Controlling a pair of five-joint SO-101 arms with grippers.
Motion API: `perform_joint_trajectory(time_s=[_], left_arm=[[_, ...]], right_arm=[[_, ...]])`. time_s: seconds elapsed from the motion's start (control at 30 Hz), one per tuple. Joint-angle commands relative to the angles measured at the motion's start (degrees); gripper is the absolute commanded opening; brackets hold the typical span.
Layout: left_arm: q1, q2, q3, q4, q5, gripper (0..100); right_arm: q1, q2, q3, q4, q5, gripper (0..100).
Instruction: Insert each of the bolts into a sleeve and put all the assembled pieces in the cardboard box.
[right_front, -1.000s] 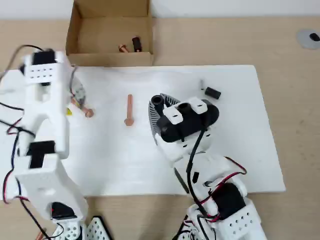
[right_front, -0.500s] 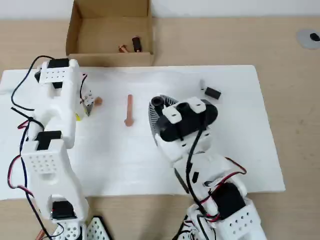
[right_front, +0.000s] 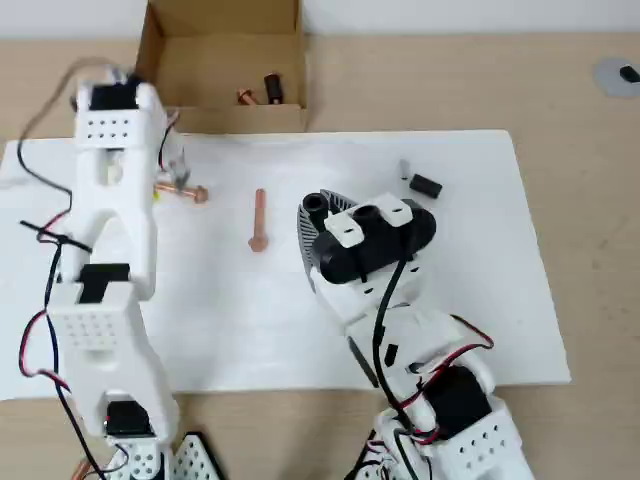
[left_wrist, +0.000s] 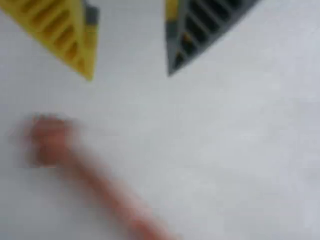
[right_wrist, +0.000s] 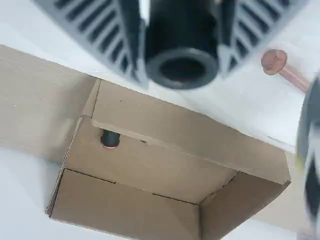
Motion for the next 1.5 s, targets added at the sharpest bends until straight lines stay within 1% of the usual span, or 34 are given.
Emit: perform_joint_trajectory(time_s=[0.0, 0.07, 0.2, 0.3, 0.37, 0.43, 0.53, 0.77, 0.8, 0.83, 0.87, 0.97, 1.07, 1.13, 1.3, 1.4, 1.47], left_arm=[[0.9, -2.8, -6.4, 0.5, -0.7, 11], [1.0, -0.7, -6.0, 0.7, 2.7, 11], [0.5, 5.2, -3.8, 0.4, 15.5, 11], [0.9, 11.6, -3.3, -2.9, 26.7, 11], [0.9, 16.0, -3.8, -5.4, 31.4, 11], [0.9, 19.9, -3.8, -7.6, 32.3, 11], [1.0, 23.2, -4.1, -7.7, 32.3, 10], [0.9, 23.2, -11.0, -2.3, 32.0, 10], [1.0, 22.9, -13.6, -1.6, 30.2, 10], [1.1, 22.2, -17.1, -0.4, 27.0, 10], [1.3, 21.5, -21.2, 0.8, 22.0, 10], [1.8, 19.6, -33.2, 2.1, 2.7, 11], [2.7, 19.6, -42.5, 2.0, -11.4, 11], [3.0, 21.1, -43.1, 1.2, -18.8, 11], [2.7, 28.2, -38.6, -3.4, -29.6, 11], [3.5, 32.3, -36.7, -3.3, -37.1, 11], [4.0, 33.9, -36.6, -1.1, -43.0, 11]], right_arm=[[1.2, -1.5, -4.4, 0.0, -0.6, 0.9], [1.2, -1.5, -4.3, 0.0, -0.6, 0.9], [1.2, -1.1, -4.0, 0.0, -0.6, 0.9], [1.2, -1.1, -4.0, 0.0, -0.6, 0.9], [1.2, -1.1, -4.0, 0.0, -0.6, 0.9], [1.2, -1.1, -4.0, 0.0, -0.6, 0.9], [1.2, -1.1, -4.0, 0.0, -0.6, 0.9], [1.2, -1.0, -3.9, -0.1, -0.6, 0.9], [1.2, -1.0, -3.9, -0.1, -0.6, 0.9], [1.2, -1.0, -3.9, -0.1, -0.6, 0.9], [1.2, -1.0, -3.9, -0.1, -0.6, 0.9], [1.2, -1.0, -3.9, -0.1, -0.6, 0.9], [1.2, -1.0, -3.9, -0.1, -0.6, 0.9], [1.2, -1.0, -3.9, -0.1, -0.6, 0.9], [1.2, -1.0, -3.0, -0.2, -0.6, 0.9], [1.2, -1.0, -1.2, -0.1, -0.6, 0.9], [1.2, -1.0, -0.1, -0.1, -0.6, 0.9]])
